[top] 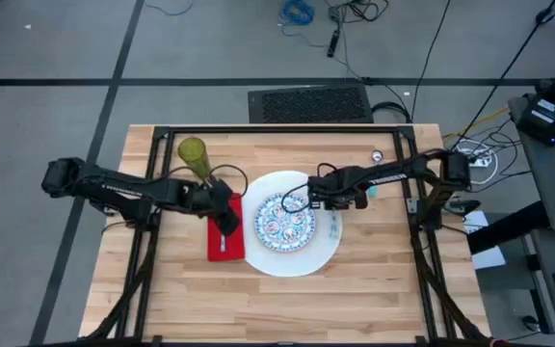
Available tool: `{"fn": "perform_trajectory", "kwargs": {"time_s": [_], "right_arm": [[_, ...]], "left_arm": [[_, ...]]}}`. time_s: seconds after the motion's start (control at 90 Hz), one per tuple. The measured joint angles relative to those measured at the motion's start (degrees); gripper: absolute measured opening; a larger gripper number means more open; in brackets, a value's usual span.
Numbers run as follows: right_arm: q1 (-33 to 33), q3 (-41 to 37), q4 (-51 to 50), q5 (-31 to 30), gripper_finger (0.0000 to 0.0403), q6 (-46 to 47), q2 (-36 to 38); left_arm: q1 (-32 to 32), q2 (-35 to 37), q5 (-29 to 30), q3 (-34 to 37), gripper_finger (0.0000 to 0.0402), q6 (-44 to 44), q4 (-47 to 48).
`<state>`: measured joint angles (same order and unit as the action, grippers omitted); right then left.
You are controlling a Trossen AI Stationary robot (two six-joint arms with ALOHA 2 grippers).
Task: Set table place
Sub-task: Put the white table knife to the right of the blue patterned plate on the white tablemat
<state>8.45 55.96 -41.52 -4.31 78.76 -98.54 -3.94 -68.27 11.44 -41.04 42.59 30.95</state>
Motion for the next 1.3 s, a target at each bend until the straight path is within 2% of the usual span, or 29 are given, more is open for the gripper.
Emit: {"fn": "perform_trajectory", "kwargs": {"time_s": [0.267, 0.456, 0.611, 0.878, 1.3], "right_arm": [[-3.5, 4.0, -6.8, -0.5, 0.0010, 2.4, 3.4], [-8.9, 6.9, -4.7, -3.5, 0.0009, 12.3, 3.6], [-11.5, 6.8, -9.0, -4.2, 0.0009, 17.4, 3.6], [-10.4, 2.5, -3.2, -2.8, 0.0009, 17.7, 3.6], [-7.5, 2.3, 2.8, -0.2, 0.0009, 12.5, -1.6]], "left_arm": [[0.0, 0.0, 0.5, 0.0, 0.0125, 0.0, 0.0], [0.0, 0.0, 1.9, 0.0, 0.0125, 0.2, 0.0], [0.0, 0.0, 2.4, 0.0, 0.0125, 0.1, 0.0], [0.0, 0.0, 3.0, 0.0, 0.0125, -1.1, 0.0], [0.0, 0.0, 3.0, 0.0, 0.0125, -1.4, 0.0]]}}
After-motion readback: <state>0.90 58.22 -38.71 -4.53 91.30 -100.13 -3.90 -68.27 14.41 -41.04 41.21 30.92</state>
